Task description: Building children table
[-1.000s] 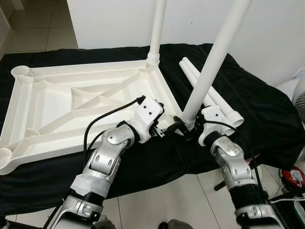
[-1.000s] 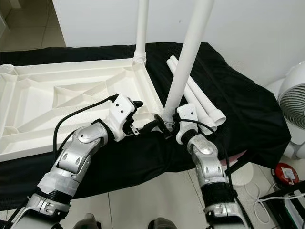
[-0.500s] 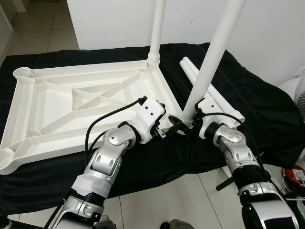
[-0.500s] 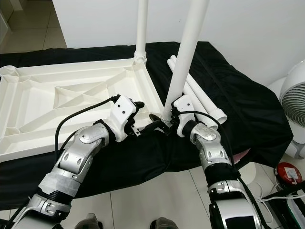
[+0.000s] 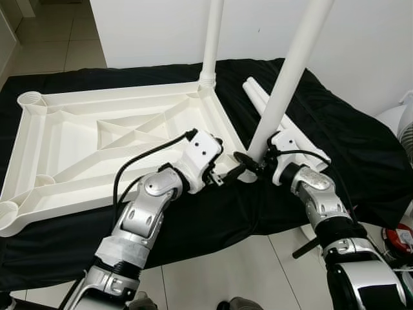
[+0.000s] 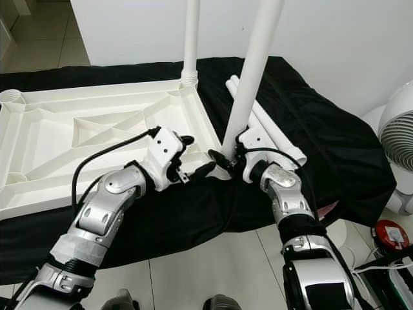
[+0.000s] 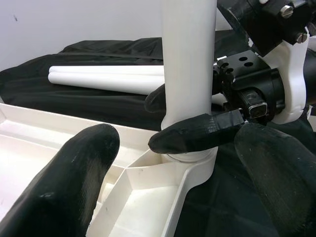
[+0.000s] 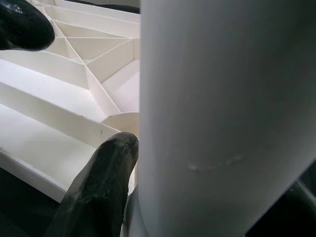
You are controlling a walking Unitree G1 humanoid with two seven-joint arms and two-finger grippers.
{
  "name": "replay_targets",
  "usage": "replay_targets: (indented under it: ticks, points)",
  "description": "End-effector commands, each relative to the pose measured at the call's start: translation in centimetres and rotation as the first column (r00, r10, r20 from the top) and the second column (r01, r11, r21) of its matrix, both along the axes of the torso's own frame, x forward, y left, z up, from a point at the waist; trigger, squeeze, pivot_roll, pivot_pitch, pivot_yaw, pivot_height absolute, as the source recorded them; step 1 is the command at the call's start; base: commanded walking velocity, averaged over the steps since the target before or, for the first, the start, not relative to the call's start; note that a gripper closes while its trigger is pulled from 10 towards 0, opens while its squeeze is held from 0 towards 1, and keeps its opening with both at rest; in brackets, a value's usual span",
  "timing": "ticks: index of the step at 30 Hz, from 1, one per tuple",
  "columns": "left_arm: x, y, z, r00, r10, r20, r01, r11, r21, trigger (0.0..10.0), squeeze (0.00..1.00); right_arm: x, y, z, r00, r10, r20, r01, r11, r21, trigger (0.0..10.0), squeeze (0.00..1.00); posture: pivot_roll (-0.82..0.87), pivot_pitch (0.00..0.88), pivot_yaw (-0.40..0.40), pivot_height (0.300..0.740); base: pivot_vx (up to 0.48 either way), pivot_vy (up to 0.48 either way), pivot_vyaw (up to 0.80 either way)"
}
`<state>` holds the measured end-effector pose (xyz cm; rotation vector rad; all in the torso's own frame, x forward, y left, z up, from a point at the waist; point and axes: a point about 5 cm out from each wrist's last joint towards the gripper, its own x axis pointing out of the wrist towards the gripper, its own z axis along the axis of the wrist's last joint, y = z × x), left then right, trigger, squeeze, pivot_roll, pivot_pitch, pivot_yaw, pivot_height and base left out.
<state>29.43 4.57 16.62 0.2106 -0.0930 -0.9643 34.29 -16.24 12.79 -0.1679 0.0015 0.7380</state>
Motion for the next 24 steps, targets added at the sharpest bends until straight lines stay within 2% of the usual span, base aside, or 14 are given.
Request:
replay_targets:
  ticks: [1,5,6,7,9,10,12,13,14,15,16,19,20,24]
  points:
    - [0.1,0.1,-0.2,0.997,0.075,0.001,-0.075,0.997,0.000,10.0,0.00,-0.7,0.0,-1.9,0.997,0.004,-0.083,-0.005,1.000,-0.008,10.0,0.00,0.03,0.000,-0.033,0.740,0.000,0.000,0.00]
    - [0.1,0.1,-0.2,0.997,0.076,-0.001,-0.076,0.997,-0.001,10.0,0.00,-0.7,0.2,-1.9,0.997,-0.027,-0.077,0.027,1.000,0.011,10.0,0.00,0.03,0.000,-0.033,0.740,0.000,0.000,0.00]
    - [0.0,0.1,-0.3,0.997,0.073,-0.007,-0.073,0.997,-0.004,10.0,0.00,-0.6,0.6,-1.9,0.993,-0.107,-0.059,0.109,0.994,0.021,10.0,0.00,0.02,0.000,-0.034,0.740,0.000,0.000,0.00]
    - [0.0,0.1,-0.3,0.997,0.073,-0.007,-0.073,0.997,-0.004,10.0,0.00,-0.6,0.6,-1.9,0.993,-0.107,-0.059,0.109,0.994,0.021,10.0,0.00,0.02,0.000,-0.034,0.740,0.000,0.000,0.00]
    - [0.0,0.0,-0.3,0.997,0.072,-0.011,-0.072,0.997,-0.006,10.0,0.00,-0.4,1.3,-1.7,0.957,-0.288,-0.037,0.290,0.955,0.058,10.0,0.00,0.02,0.000,-0.038,0.740,0.000,0.000,0.00]
    - [0.0,0.0,-0.3,0.997,0.072,-0.011,-0.072,0.997,-0.006,10.0,0.00,-0.4,1.3,-1.7,0.957,-0.288,-0.037,0.290,0.955,0.058,10.0,0.00,0.02,0.000,-0.038,0.740,0.000,0.000,0.00]
    - [-0.1,0.0,-0.3,0.997,0.077,-0.011,-0.077,0.997,-0.007,10.0,0.00,-0.6,1.8,-1.5,0.879,-0.474,-0.047,0.476,0.874,0.094,10.0,0.00,0.02,0.000,-0.046,0.740,0.000,0.000,0.00]
    - [-0.1,0.0,-0.3,0.997,0.080,-0.011,-0.080,0.997,-0.008,10.0,0.00,-0.8,2.0,-1.5,0.848,-0.528,-0.047,0.530,0.842,0.098,10.0,0.00,0.02,0.000,-0.046,0.740,0.000,0.000,0.00]
    - [-0.1,0.0,-0.3,0.997,0.080,-0.011,-0.080,0.997,-0.008,10.0,0.00,-0.8,2.0,-1.5,0.848,-0.528,-0.047,0.530,0.842,0.098,10.0,0.00,0.02,0.000,-0.046,0.740,0.000,0.000,0.00]
    - [-0.1,0.0,-0.3,0.997,0.081,-0.011,-0.081,0.997,-0.008,10.0,0.00,-0.9,2.1,-1.5,0.822,-0.568,-0.041,0.569,0.816,0.102,10.0,0.00,0.02,0.000,-0.046,0.740,0.000,0.000,0.00]
    - [-0.1,0.0,-0.3,0.997,0.081,-0.011,-0.081,0.997,-0.008,10.0,0.00,-0.9,2.1,-1.5,0.822,-0.568,-0.041,0.569,0.816,0.102,10.0,0.00,0.02,0.000,-0.046,0.740,0.000,0.000,0.00]
    - [-0.2,0.0,-0.3,0.996,0.083,-0.014,-0.083,0.996,-0.010,10.0,0.00,-1.6,3.5,-1.2,0.768,-0.640,-0.034,0.637,0.758,0.142,10.0,0.00,0.02,0.000,-0.046,0.740,0.000,0.000,0.00]
    - [-0.2,0.0,-0.3,0.996,0.083,-0.014,-0.083,0.996,-0.010,10.0,0.00,-1.6,3.5,-1.2,0.768,-0.640,-0.034,0.637,0.758,0.142,10.0,0.00,0.02,0.000,-0.046,0.740,0.000,0.000,0.00]
    - [-0.3,0.0,-0.4,0.996,0.083,-0.013,-0.083,0.996,-0.009,10.0,0.00,-2.1,5.1,-0.6,0.756,-0.653,-0.033,0.646,0.738,0.194,10.0,0.00,0.02,0.000,-0.050,0.740,0.000,0.000,0.00]
